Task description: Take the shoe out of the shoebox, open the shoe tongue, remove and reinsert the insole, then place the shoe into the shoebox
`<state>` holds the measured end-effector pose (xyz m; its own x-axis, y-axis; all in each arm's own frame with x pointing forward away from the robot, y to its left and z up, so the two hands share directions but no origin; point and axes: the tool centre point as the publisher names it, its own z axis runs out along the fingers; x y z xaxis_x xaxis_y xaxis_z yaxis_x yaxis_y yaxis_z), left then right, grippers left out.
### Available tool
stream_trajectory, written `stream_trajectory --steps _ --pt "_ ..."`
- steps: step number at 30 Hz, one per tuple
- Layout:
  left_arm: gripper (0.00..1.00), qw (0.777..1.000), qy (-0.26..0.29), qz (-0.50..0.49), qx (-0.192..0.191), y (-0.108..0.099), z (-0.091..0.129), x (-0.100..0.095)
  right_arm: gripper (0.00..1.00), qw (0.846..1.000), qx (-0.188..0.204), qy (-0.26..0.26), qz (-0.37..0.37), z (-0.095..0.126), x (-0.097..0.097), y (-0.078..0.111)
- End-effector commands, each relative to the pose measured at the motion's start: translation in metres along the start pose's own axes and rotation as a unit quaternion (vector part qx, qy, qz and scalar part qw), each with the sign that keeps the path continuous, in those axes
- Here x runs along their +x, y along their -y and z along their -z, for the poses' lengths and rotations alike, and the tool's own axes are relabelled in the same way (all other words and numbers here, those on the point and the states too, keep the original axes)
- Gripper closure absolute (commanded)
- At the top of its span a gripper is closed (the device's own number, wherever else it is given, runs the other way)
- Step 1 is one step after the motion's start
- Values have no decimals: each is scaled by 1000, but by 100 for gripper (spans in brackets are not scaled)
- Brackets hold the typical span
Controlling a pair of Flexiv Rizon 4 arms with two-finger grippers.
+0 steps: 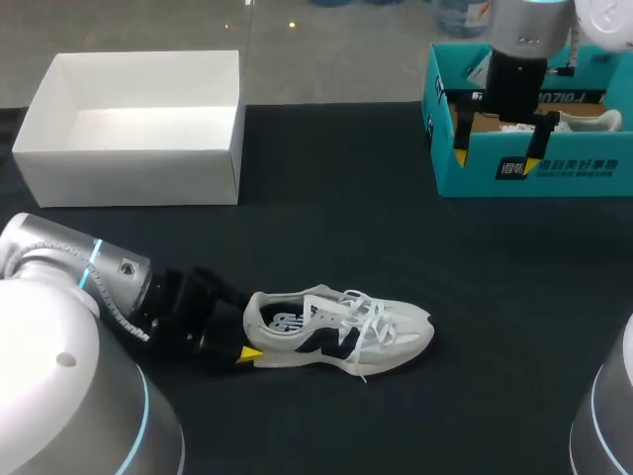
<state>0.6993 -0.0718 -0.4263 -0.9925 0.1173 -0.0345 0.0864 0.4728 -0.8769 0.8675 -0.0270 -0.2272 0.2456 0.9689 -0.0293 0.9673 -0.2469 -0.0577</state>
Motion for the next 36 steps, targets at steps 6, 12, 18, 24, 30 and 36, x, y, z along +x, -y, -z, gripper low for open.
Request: stream_trajectory --steps 6,12,18,24,30,36 --pt "100 1000 0 0 -2 -6 -9 5 0 1000 -2 -2 0 -1 -1 1" --pt "100 1000 0 0 -2 -6 -9 5 0 1000 -2 -2 0 -1 -1 1" --pt "100 1000 0 0 -2 -6 -9 5 0 1000 -3 -10 14 -1 17 29" --pt "100 1000 0 0 -2 -6 -9 5 0 999 -9 -30 14 -5 38 79" --pt "100 1000 0 0 -2 -6 -9 5 0 999 -14 -31 14 -2 69 125" --pt "100 1000 0 0 -2 -6 -9 5 0 999 -19 -35 10 -5 97 161"
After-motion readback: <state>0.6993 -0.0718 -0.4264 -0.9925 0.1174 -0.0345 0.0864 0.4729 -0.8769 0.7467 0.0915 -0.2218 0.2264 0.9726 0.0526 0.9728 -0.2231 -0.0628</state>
